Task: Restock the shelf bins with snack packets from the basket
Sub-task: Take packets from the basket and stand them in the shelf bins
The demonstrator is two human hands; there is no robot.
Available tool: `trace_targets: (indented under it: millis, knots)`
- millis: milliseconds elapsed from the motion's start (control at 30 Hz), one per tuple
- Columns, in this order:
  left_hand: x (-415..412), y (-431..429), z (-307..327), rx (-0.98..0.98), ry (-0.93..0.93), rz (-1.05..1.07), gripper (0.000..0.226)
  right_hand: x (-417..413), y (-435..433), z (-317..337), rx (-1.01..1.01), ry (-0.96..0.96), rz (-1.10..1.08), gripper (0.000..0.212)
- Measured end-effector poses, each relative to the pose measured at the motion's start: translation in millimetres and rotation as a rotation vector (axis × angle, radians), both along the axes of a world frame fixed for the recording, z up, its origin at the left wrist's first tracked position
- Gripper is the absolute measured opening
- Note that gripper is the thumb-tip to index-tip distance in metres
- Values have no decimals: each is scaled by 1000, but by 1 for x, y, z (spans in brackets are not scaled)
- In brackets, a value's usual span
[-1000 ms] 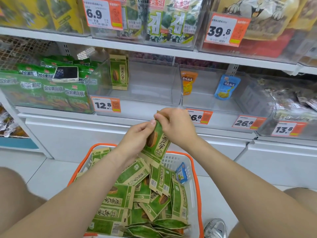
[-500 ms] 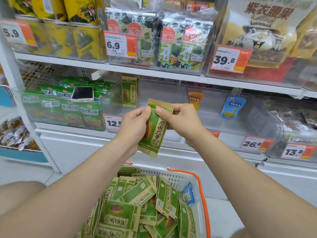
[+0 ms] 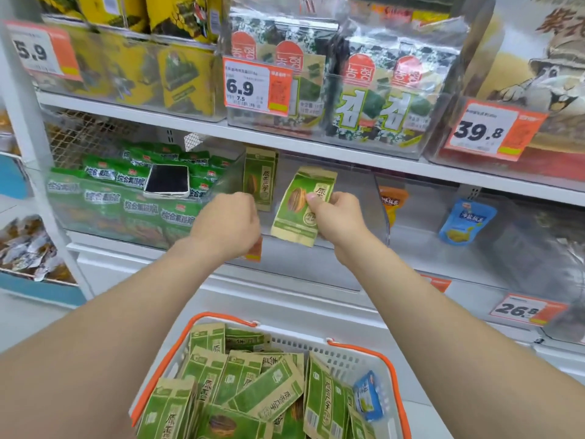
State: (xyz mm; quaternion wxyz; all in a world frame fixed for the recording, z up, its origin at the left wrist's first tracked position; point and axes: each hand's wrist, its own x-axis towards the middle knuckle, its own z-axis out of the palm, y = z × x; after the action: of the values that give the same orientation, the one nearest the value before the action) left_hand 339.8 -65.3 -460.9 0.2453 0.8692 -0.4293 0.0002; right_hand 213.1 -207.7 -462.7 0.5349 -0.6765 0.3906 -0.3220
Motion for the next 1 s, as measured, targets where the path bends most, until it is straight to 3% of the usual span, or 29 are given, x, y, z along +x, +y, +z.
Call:
trace_targets:
  millis: [100, 200, 300, 367, 533, 800, 1000]
  knots:
    - [14, 0, -7, 191, -70, -61, 21, 29, -22, -10, -45, -13, -112, 34]
    - [23, -9, -13, 184, -153, -89, 40, 63, -39, -22, -99, 17, -57, 14]
    - [27, -20, -26, 219, -183, -140, 51, 94, -47, -31, -190, 110, 31, 30]
    - [30, -25, -31, 236, -173, -173, 49, 113, -51, -34, -229, 174, 81, 39]
    - [38, -30, -36, 289, -128, -253, 52, 154, -63, -40, -346, 268, 85, 33]
    - [47, -33, -41, 323, -137, -297, 54, 178, -77, -53, -342, 299, 7, 26]
    - [48, -35, -42, 319, -131, -304, 53, 178, -79, -52, -357, 320, -83, 38]
